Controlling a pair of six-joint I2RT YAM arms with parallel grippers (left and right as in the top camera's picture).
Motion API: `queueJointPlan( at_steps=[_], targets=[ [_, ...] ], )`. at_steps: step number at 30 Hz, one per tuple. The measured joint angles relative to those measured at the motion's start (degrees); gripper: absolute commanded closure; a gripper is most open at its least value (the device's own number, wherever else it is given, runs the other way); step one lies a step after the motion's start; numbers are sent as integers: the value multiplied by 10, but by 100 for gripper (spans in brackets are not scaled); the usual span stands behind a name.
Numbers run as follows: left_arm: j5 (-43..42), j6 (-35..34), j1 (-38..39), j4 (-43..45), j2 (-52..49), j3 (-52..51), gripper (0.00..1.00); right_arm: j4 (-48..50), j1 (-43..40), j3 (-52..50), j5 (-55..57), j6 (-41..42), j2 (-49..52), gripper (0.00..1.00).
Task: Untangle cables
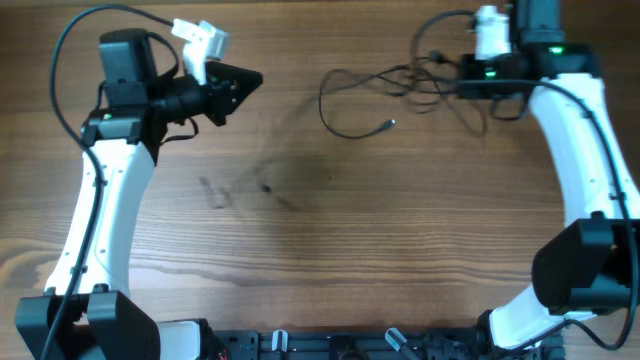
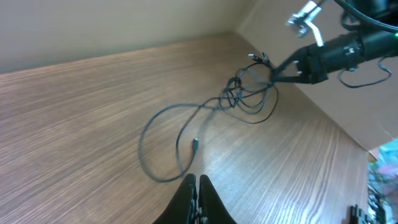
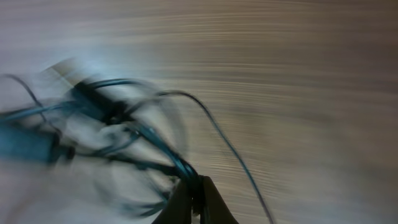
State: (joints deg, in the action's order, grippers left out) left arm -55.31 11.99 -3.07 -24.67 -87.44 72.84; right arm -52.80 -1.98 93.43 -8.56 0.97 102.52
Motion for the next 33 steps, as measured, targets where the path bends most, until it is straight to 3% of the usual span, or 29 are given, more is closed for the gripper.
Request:
queueJointPlan(
  at_steps=[2, 3, 5, 6, 8, 12, 15, 22, 25, 33],
  targets=[
    [2, 0, -6, -3, 0, 0, 96, -6, -23, 0, 35, 10, 0, 37],
    [2, 0, -6, -6, 0, 0, 96, -9, -26, 0, 46, 11, 0, 37],
    [1, 0, -6, -9, 0, 0, 96, -10, -25, 0, 55, 14, 0, 64],
    [1, 0, -6, -10, 0, 0, 96, -10, -21, 0, 57, 12, 0, 64],
    [1, 0, -6, -17, 0, 0, 96, -10, -18, 0, 47, 9, 0, 45],
    [-1, 0, -2, -29, 0, 0, 96, -10, -18, 0, 29, 5, 0, 32],
    [-1, 0, 9, -30, 0, 0, 96, -14, -18, 0, 28, 21, 0, 28],
    [8, 4, 51, -30, 0, 0, 84, -11, -10, 0, 47, 55, 8, 27],
    [48, 4, 79, -31, 0, 0, 75, 9, 8, 0, 61, 66, 42, 27],
    [238, -36, 125, -35, 0, 0, 69, 91, 30, 0, 109, 87, 138, 27]
  ],
)
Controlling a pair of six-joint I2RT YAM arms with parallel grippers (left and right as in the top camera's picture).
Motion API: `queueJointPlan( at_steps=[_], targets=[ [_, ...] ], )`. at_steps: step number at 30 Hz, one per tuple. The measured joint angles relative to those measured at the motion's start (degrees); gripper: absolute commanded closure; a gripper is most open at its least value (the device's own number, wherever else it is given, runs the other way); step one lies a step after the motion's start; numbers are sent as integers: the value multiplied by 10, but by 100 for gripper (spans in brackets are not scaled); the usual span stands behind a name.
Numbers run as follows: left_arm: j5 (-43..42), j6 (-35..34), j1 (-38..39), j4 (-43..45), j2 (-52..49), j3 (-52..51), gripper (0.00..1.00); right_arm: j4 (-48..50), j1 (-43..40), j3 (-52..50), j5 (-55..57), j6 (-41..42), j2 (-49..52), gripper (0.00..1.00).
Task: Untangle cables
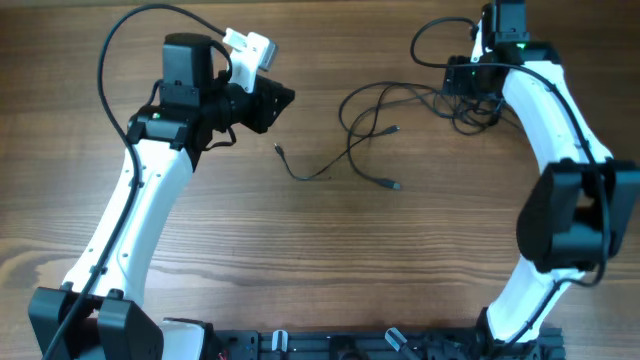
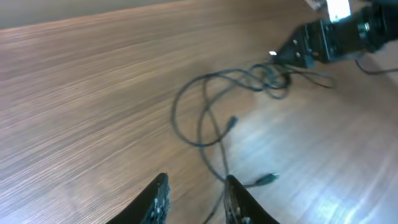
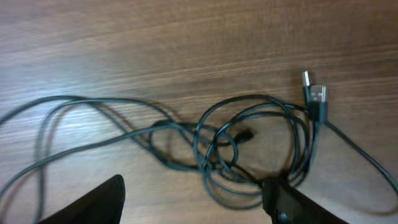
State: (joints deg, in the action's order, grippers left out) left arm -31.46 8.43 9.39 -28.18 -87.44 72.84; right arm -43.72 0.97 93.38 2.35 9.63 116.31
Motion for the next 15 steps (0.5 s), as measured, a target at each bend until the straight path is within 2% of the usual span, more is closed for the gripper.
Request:
queueJointPlan(
  at_steps=[6, 8, 13, 15],
  targets=[
    [38, -11, 0, -11, 0, 0, 69, 10, 0, 0, 7, 0, 74, 34],
    [43, -13, 0, -19, 0, 0, 69, 10, 0, 0, 7, 2, 96, 56],
    [47, -13, 0, -27, 0, 0, 68, 14, 0, 0, 10, 9, 103, 94],
    [47, -15, 0, -27, 0, 0, 67, 13, 0, 0, 10, 14, 103, 95]
  ],
)
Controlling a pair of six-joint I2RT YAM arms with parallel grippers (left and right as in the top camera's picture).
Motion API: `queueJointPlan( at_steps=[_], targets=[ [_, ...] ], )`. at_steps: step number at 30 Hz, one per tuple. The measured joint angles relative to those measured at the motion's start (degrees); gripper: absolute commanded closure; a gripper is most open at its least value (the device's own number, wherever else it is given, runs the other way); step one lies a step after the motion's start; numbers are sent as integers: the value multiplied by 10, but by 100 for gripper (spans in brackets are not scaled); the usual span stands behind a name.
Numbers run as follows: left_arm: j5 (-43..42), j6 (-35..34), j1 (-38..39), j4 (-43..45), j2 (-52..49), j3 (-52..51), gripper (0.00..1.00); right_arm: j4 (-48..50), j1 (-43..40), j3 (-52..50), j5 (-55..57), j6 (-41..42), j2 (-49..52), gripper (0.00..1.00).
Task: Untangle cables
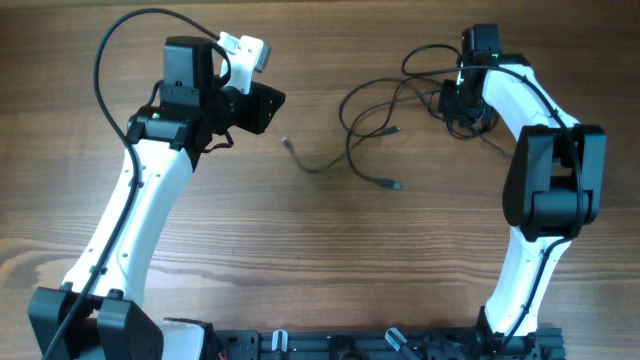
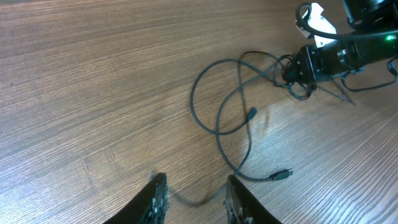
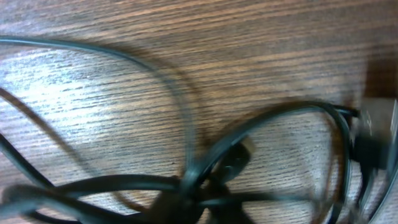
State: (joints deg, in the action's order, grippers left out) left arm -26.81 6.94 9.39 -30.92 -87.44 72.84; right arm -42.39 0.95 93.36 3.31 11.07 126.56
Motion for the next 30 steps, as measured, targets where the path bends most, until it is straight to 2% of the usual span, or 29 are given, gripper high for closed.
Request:
queueJointPlan(
  at_steps=[7, 10, 14, 18, 26, 30],
  targets=[
    [0, -1, 0, -2, 0, 0, 58, -22, 0, -2, -20, -5, -17, 95],
    [-1, -2, 0, -6, 0, 0, 53, -26, 3, -4, -55, -15, -71, 95],
    [-34, -2, 0, -2, -7, 0, 47, -48, 18, -3, -92, -30, -194, 95],
    [-119, 21, 0, 5, -39, 0, 46, -84, 43, -3, -139, -54, -267, 95],
    [-339, 50, 0, 70, -143, 0, 46, -90, 102, -3, -218, -68, -270, 96],
    [-398, 50, 4, 101, -159, 0, 45, -91, 126, -3, -219, -68, -270, 95]
  ],
)
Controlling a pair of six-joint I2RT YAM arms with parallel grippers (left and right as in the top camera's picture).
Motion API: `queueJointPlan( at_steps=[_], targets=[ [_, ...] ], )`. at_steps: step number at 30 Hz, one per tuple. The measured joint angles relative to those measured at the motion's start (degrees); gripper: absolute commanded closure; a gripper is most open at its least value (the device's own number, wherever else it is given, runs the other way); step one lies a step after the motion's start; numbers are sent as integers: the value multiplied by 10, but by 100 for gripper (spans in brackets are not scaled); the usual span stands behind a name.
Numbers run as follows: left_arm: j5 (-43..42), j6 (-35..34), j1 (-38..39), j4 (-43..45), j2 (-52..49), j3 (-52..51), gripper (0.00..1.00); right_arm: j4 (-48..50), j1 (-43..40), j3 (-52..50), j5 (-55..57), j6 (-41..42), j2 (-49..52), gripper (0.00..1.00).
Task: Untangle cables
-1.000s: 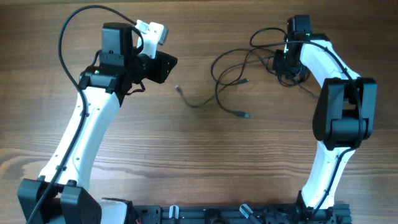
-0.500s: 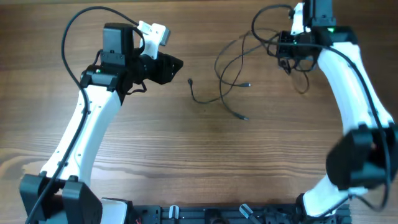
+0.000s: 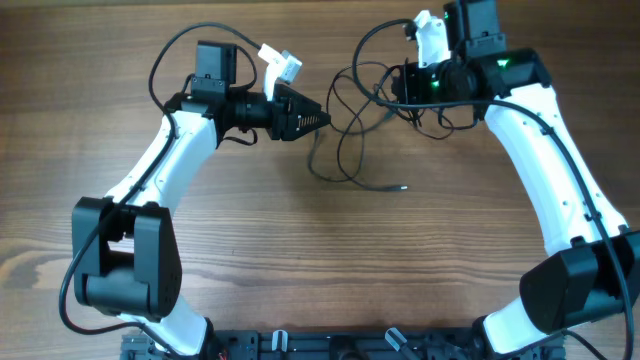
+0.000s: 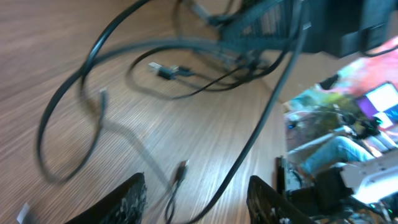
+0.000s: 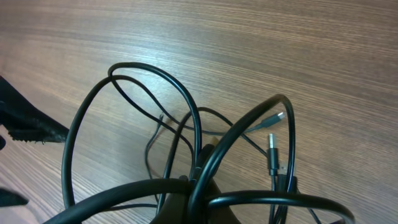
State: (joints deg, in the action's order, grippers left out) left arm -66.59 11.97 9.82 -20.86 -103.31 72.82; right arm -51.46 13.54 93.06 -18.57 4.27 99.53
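A tangle of thin black cables (image 3: 352,100) hangs from my right gripper (image 3: 397,84), which is shut on several strands and holds them off the table. In the right wrist view the loops (image 5: 186,118) spread out from the shut gripper (image 5: 198,182), and a USB plug (image 5: 273,149) dangles beside them. Loose strands trail down to the table, ending in a small connector (image 3: 403,186). My left gripper (image 3: 318,119) stands open just left of the hanging loops. Between its fingers, in the left wrist view (image 4: 198,182), run a cable strand (image 4: 249,155) and a small plug (image 4: 180,171).
The wooden table (image 3: 250,250) carries only the cables. A cable loop (image 3: 325,170) lies on the wood below the left gripper. The arms' own supply cables arch over both wrists.
My right gripper was down on the tangle at the far right. Now it is shut on it, raised and further left. My left gripper has moved right to the hanging loops, still open.
First my left gripper was shut at the far left and my right was shut on the tangle near the back right. Then both were open with the cables spread on the table. Then the right was low on the knot. Now it holds the knot up beside the open left gripper.
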Motion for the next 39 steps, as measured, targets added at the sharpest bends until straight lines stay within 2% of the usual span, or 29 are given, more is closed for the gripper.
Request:
queueJointPlan(
  at_steps=[4, 7, 9, 11, 15, 21, 27, 29, 32, 36, 39],
  targets=[
    [-50, 2, 3, 47, 0, 0, 46, -1, 3, 0, 0, 2, 0, 95],
    [-67, 2, 3, 68, 0, 0, 53, -14, 3, 0, 2, 2, 0, 96],
    [-70, -5, 3, 91, 0, 0, 54, -25, 3, 0, 1, 2, 0, 95],
    [-60, -24, 3, 118, 0, 0, 49, -31, 3, 0, -4, 2, 0, 96],
    [33, -69, 8, 132, 0, 0, 44, -36, 3, 0, -37, -5, 0, 96],
    [92, -26, 23, 136, 0, 0, 41, -66, 10, 0, -99, -34, 0, 96],
    [102, -15, 47, 140, 0, 0, 41, -66, 11, 0, -106, -42, 0, 95],
    [102, -14, 56, 140, 0, 0, 35, -65, 11, 0, -106, -44, 0, 95],
    [102, -3, 63, 127, 0, 0, 32, -64, 11, 0, -109, -45, 0, 96],
    [120, 0, 64, 105, 0, 0, 34, -64, 11, 0, -110, -46, 0, 96],
    [151, 3, 64, 93, 0, 0, 50, -64, 11, 0, -110, -46, 0, 95]
  ],
)
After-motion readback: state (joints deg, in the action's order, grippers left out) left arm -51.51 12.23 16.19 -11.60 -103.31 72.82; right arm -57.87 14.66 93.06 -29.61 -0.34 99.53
